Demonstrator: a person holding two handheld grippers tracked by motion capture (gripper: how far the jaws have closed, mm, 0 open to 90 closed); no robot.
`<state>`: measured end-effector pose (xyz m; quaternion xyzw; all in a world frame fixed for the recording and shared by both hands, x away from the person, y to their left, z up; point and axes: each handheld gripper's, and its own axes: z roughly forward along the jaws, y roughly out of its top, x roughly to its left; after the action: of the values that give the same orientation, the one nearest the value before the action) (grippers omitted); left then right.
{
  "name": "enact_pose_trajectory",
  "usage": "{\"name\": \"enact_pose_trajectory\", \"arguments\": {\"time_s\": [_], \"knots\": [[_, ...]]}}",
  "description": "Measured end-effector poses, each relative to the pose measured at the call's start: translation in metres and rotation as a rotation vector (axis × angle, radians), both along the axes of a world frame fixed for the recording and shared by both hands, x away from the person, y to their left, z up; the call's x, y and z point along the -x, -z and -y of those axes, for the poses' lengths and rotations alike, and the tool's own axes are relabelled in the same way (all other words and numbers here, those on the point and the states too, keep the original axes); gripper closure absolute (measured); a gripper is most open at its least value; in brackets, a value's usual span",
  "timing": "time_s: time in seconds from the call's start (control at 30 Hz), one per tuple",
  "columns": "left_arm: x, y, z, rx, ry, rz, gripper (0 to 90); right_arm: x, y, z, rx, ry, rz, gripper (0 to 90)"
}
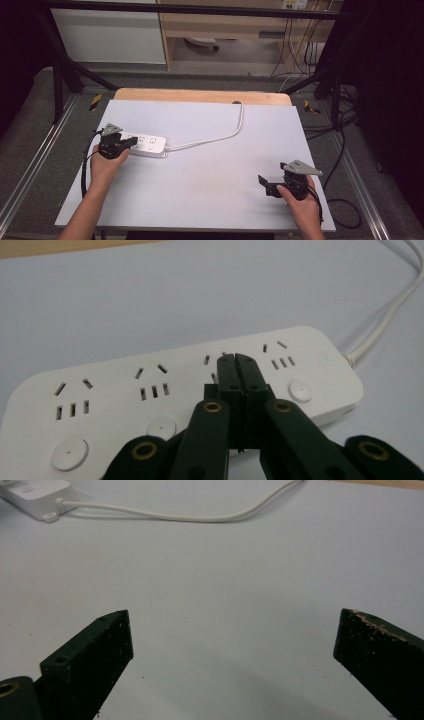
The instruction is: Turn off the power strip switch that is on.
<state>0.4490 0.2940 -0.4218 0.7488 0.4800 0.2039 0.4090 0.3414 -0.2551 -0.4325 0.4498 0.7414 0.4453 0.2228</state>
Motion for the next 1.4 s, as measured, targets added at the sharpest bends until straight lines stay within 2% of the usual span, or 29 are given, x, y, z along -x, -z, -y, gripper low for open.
{"name": "enact_pose_trajectory", "arguments": {"time_s": [1.4], "knots": [[-0.0014, 0.0067, 0.0036, -0.020, 0.014, -0.018, 90.0, 0.0000, 0.0010, -0.0005, 0.002, 0.001, -0.005, 3.1]]}}
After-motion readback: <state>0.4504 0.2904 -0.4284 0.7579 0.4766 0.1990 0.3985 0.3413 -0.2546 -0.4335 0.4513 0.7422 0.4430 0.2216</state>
